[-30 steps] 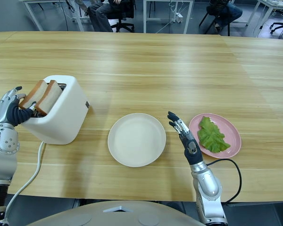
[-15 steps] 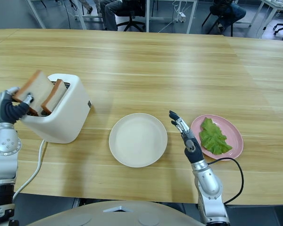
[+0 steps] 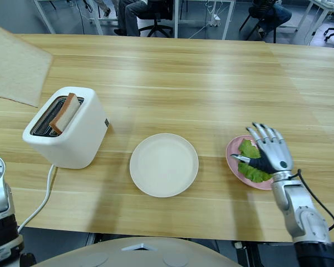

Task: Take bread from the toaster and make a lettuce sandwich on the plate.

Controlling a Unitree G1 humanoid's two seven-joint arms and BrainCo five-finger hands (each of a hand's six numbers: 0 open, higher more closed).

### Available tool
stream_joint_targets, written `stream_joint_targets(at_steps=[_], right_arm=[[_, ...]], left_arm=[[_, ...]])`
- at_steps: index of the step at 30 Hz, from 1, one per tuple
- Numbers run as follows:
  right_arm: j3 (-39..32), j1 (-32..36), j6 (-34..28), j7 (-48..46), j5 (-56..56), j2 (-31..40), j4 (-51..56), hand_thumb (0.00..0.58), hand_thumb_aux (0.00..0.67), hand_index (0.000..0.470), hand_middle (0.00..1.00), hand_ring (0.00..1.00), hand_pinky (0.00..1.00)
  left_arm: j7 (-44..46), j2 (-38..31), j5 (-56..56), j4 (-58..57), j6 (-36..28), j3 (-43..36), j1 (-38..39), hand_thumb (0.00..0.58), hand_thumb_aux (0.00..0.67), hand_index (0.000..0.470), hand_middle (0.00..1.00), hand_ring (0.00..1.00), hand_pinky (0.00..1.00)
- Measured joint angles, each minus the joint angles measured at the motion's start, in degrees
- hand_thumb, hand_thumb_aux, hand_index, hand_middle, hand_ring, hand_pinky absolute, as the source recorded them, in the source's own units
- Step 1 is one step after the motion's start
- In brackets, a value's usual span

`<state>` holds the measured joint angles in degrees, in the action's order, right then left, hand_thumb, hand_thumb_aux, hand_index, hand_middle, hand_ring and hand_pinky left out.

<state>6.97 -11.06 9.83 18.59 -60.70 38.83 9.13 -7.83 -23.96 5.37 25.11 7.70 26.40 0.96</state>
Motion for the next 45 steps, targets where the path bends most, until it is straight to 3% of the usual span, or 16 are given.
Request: stream_joint_targets(at_steps=[3,8,15,16,17,18,19,23,24,25,31,39,45], right_arm=[[-4.2,1.4,-2.6,2.2,-2.9,1.7,7.0,0.0,0.0,0.0,0.0,0.0,0.0],[-10.3,5.5,-6.9,4.7,-4.8,3.7,16.6,0.0,0.0,0.0,0.0,0.0,0.0],[-14.9,7.6,-8.6,6.8,-3.6,4.8,20.3,0.0,0.0,0.0,0.0,0.0,0.0],[-15.6,8.1,-8.7,7.0,-3.4,4.8,20.8,0.484,0.397,0.272,0.0,0.0,0.0],[-15.9,8.5,-8.8,7.0,-3.2,4.8,20.9,0.484,0.397,0.272,0.0,0.0,0.0],[-16.4,8.7,-8.8,7.2,-2.8,4.8,21.1,0.579,0.638,0.438,0.0,0.0,0.0],[-16.8,8.9,-8.8,7.4,-2.3,4.8,21.1,0.58,0.67,0.46,0.0,0.0,0.0],[-17.6,9.4,-7.9,8.4,-0.1,4.9,20.5,0.58,0.67,0.46,0.0,0.0,0.0],[-17.8,9.8,-7.6,8.5,0.3,5.0,20.3,0.58,0.67,0.46,0.0,0.0,0.0],[-17.9,10.0,-7.3,8.5,0.9,5.0,19.9,0.58,0.67,0.46,0.0,0.0,0.0],[-17.6,8.2,-4.7,11.1,4.0,5.3,14.1,0.58,0.67,0.46,0.0,0.0,0.0],[-14.2,6.0,-2.6,15.9,5.6,6.1,-1.4,0.58,0.67,0.46,0.0,0.0,0.0],[-13.1,4.7,-0.1,15.5,5.9,3.5,-13.6,0.58,0.67,0.46,0.0,0.0,0.0]], left_arm=[[4.1,2.7,-2.3,5.4,-3.4,-6.0,1.8,0.58,0.67,0.46,1.0,1.0,1.0],[12.6,6.1,-1.6,6.0,-6.6,-23.6,6.6,0.58,0.67,0.46,1.0,1.0,1.0],[14.9,7.1,10.0,-11.0,-5.3,-39.3,7.7,0.58,0.67,0.46,1.0,1.0,1.0],[14.3,7.5,11.2,-15.3,-4.8,-40.1,6.9,0.58,0.67,0.46,1.0,1.0,1.0],[13.9,7.8,11.9,-17.6,-4.7,-40.4,6.4,0.58,0.67,0.46,1.0,1.0,1.0],[13.2,8.2,12.8,-20.5,-4.1,-41.0,5.7,0.58,0.67,0.46,1.0,1.0,1.0],[12.7,8.6,13.4,-23.8,-3.6,-41.6,4.8,0.58,0.67,0.46,1.0,1.0,1.0],[10.3,10.0,15.5,-33.2,-1.2,-43.0,1.6,0.58,0.67,0.46,1.0,1.0,1.0],[9.6,10.0,16.5,-34.4,-0.8,-43.6,0.8,0.0,0.0,0.0,0.47,0.47,0.47],[8.9,10.0,17.7,-35.5,-0.5,-44.1,0.1,0.0,0.0,0.0,0.0,0.0,0.0],[0.9,7.5,28.5,-36.7,0.7,-46.7,0.1,0.0,0.0,0.0,0.0,0.0,0.0],[-11.2,6.8,37.5,-18.9,4.8,-44.1,2.4,0.0,0.0,0.0,0.0,0.0,0.0],[-14.0,6.8,39.6,-8.7,4.0,-38.0,6.2,0.0,0.0,0.0,0.0,0.0,0.0]])
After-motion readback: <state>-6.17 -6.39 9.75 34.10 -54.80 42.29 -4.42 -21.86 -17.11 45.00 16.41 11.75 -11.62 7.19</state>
